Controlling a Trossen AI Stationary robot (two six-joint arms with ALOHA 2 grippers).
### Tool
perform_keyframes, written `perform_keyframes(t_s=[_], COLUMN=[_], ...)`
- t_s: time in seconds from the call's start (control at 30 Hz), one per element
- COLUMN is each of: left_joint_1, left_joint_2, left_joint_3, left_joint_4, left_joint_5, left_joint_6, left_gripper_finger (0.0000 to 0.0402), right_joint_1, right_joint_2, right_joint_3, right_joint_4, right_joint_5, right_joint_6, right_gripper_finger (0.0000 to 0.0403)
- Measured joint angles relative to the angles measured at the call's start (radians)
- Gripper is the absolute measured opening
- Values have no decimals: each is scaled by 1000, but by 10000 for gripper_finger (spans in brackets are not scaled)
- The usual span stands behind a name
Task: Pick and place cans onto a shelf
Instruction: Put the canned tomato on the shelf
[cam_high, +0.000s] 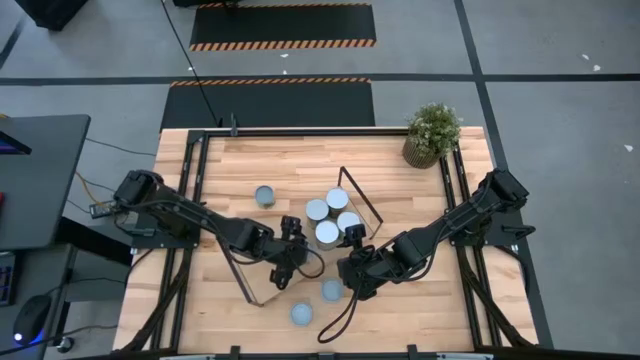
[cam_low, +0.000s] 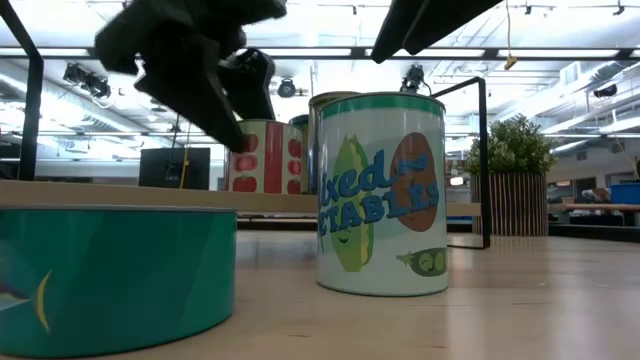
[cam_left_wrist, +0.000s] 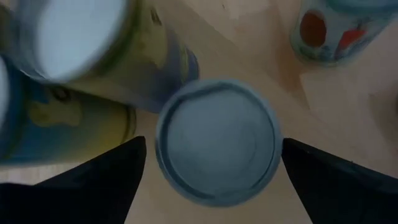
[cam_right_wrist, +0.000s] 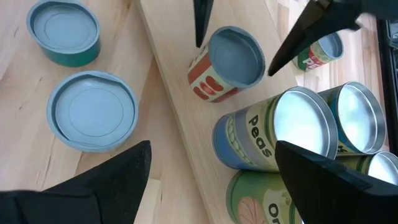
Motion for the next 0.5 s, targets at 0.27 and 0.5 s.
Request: perform_keyframes(t_s=[0.27,0.5], left_joint_1=[-5,-3], left_joint_2=[-62,-41], left_joint_3=[0,0], left_joint_4=[-70,-95], left_joint_5=[1,-22], left_joint_6=[-27,-54], left_gripper_finger=[380,380], right_joint_1=[0,0], right_joint_2=[0,0], right_joint_3=[0,0], right_joint_4=[10,14], right_joint_5=[-1,-4], right_joint_6=[-6,-11], right_gripper_finger=[349,349])
